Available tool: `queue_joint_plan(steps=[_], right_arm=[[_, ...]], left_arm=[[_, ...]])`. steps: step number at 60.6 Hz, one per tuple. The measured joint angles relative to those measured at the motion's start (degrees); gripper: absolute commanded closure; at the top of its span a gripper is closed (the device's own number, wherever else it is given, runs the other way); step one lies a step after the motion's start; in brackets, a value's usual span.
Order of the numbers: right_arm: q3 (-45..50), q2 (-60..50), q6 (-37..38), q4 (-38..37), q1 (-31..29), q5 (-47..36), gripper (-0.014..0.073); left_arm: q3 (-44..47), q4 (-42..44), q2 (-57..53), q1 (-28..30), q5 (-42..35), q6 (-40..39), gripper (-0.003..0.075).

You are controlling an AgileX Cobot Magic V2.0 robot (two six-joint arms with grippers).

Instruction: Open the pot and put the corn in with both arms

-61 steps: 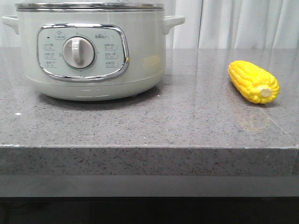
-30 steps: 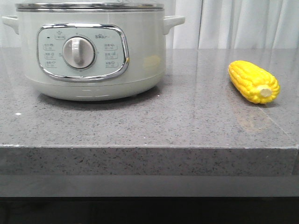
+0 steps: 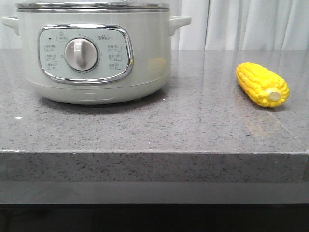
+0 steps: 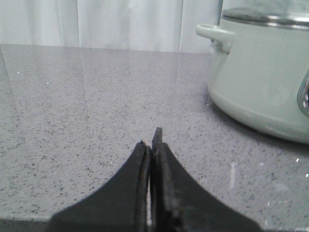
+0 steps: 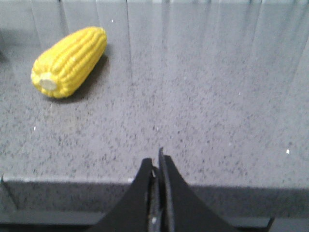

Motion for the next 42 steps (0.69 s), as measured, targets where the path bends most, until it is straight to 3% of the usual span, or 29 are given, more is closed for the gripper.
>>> queue_joint_plan(steps=[9, 16, 31, 42], right_arm=[[-4.2, 0.0, 0.0, 0.0, 0.0, 1.8, 0.0662], [-12.5, 0.2, 0.0, 0.0, 0.0, 4.1, 0.0652], [-30.0, 14.8, -1.4, -1.5, 0.0, 8.9, 0.0652], [-35.7, 24.0, -3.6, -2.9, 0.0, 10.3, 0.0622]], left_arm=[[-2.7, -1.7, 0.0, 0.0, 0.8, 0.0, 0.0739], [-11.5, -1.9, 2.6, 0.0, 1.9, 0.0, 0.0739], [-32.1, -1.9, 23.3, 0.0, 12.3, 0.0, 0.0738], [-38.6, -1.9, 32.6, 0.0, 14.9, 0.0, 0.0717]])
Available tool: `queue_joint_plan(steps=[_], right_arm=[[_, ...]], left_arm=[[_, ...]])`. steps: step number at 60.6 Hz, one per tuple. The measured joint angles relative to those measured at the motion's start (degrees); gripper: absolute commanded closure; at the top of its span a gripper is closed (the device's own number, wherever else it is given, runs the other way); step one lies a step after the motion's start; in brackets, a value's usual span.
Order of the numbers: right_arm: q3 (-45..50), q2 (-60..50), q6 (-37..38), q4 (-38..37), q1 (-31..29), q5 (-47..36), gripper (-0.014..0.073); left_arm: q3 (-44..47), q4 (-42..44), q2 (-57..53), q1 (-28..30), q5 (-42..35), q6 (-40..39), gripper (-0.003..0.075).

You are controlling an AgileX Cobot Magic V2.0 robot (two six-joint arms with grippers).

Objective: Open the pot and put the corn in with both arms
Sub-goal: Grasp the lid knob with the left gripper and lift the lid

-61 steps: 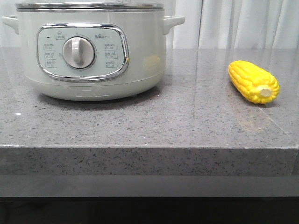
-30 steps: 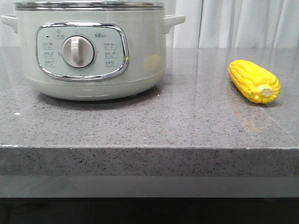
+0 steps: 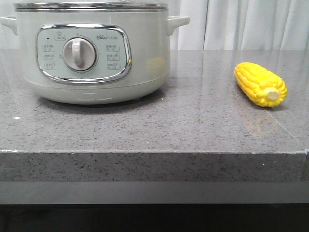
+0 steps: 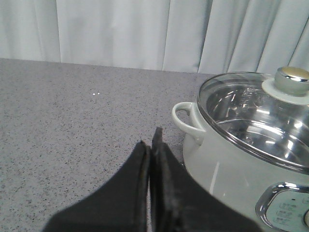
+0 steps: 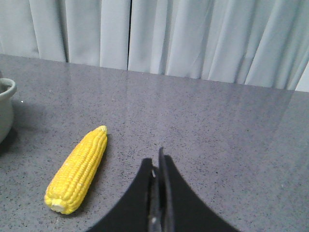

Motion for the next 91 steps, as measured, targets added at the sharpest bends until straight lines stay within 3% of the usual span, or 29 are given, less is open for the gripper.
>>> queue_joint_plan(steps=[6, 13, 16, 19, 32, 47, 76, 91], right_arm=[[-0.2, 0.8, -0.2, -0.1, 0.0, 0.5, 0.0448], [-0.2, 0.8, -0.4, -0.1, 0.0, 0.7, 0.0093], [-0.2, 0.8, -0.4, -0.1, 0.0, 0.7, 0.0015], [-0.2, 0.8, -0.4, -0.2, 0.0, 0.7, -0.0035], [-0.2, 0.8, -0.4, -0.2, 0.0, 0.7, -0.004], [-0.2, 0.8, -0.4, -0.2, 0.0, 0.7, -0.004], [-0.2, 0.8, -0.4, -0.2, 0.0, 0.7, -0.004], [-0.2, 0.8, -0.4, -0.2, 0.0, 0.7, -0.004]], left_arm=[[-0.3, 0.0, 0.6, 0.0, 0.5, 0.0, 0.0574], [-0.5, 0.3, 0.6, 0.0, 0.8, 0.1, 0.0267], [-0.5, 0.7, 0.6, 0.0, 0.8, 0.1, 0.0174], [-0.5, 0.9, 0.6, 0.0, 0.7, 0.1, 0.0135], [-5.5, -0.8, 5.7, -0.4, 4.4, 0.1, 0.013], [-24.1, -4.5, 23.3, -6.5, 16.9, 0.1, 0.013], [-60.2, -5.4, 56.6, -20.8, 30.0, 0.1, 0.013], [-68.1, -4.6, 65.9, -21.4, 33.2, 0.1, 0.013]])
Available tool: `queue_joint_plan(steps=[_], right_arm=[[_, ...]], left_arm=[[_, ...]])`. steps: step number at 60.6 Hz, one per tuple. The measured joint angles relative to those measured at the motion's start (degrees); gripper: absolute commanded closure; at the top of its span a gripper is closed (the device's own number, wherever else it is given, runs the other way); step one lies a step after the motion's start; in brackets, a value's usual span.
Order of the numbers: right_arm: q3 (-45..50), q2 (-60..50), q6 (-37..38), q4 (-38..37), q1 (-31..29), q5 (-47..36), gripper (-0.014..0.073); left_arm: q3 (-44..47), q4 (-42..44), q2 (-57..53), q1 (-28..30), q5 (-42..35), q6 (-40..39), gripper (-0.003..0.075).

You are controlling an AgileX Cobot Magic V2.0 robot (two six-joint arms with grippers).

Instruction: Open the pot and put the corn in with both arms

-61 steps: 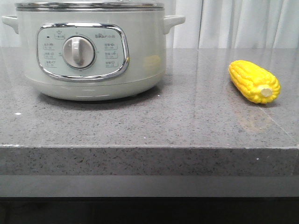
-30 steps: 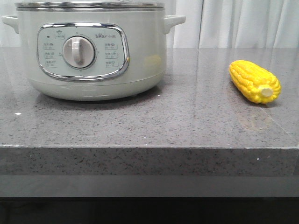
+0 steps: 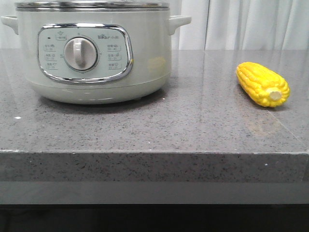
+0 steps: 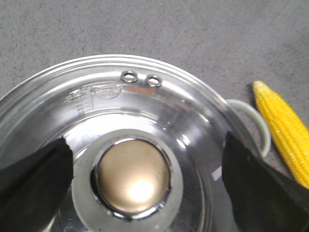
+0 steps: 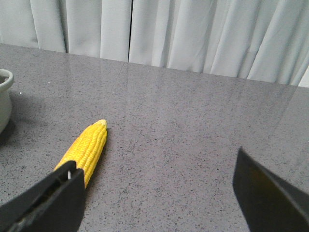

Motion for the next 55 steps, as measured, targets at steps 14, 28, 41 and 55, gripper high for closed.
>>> queue_joint_plan(steps=[14, 28, 41, 55], right_arm=[[0.0, 0.0, -0.1, 0.0, 0.0, 0.0, -0.004], [0.0, 0.0, -0.1, 0.0, 0.0, 0.0, -0.004], [0.0, 0.0, -0.1, 0.0, 0.0, 0.0, -0.004], [0.0, 0.0, -0.1, 0.0, 0.0, 0.0, -0.004]], left_arm=[[-0.4, 2.5, 1.6, 0.0, 0.9, 0.0, 0.0213], [-0.4, 3.6, 1.7, 0.0, 1.8, 0.0, 0.0405], [-0.5, 3.4, 1.7, -0.1, 1.9, 0.0, 0.0486], [-1.3, 3.4, 1.7, -0.1, 2.4, 0.0, 0.056]])
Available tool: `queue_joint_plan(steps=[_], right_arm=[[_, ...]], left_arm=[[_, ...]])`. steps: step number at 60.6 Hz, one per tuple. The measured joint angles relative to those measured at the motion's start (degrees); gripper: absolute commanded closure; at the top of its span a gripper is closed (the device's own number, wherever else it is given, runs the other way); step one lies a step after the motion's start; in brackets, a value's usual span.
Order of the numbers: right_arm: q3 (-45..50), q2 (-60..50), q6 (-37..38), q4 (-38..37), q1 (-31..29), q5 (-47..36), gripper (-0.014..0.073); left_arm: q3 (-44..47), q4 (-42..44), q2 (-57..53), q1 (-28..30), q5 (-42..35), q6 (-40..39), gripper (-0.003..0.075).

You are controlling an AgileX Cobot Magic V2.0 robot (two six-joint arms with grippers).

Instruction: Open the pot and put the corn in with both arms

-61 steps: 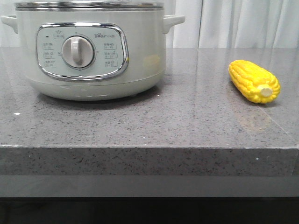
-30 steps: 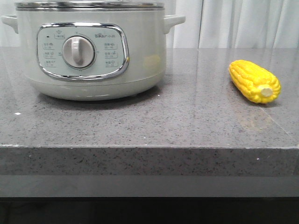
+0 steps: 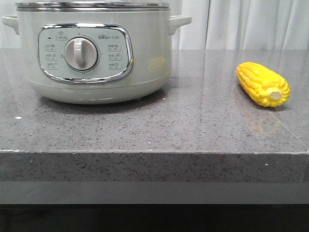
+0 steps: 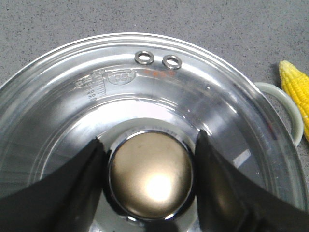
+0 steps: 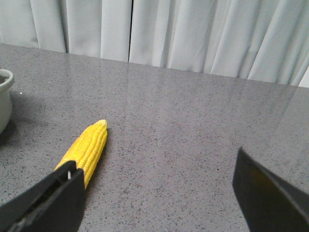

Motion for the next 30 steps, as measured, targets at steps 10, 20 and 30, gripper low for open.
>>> queue_joint_plan(steps=[10, 20, 30], right_arm=[[0.0, 0.0, 0.0, 0.0, 0.0, 0.0, -0.004], [0.0, 0.0, 0.0, 0.0, 0.0, 0.0, -0.004], [0.0, 0.0, 0.0, 0.0, 0.0, 0.0, -0.004]], left_arm=[[-3.4, 0.8, -0.6, 0.0, 1.8, 0.0, 0.0584], [-4.6, 0.8, -4.7, 0.0, 2.1, 0.0, 0.0584], [-1.4, 0.7, -10.4, 0.0, 2.8, 0.1, 0.0584]])
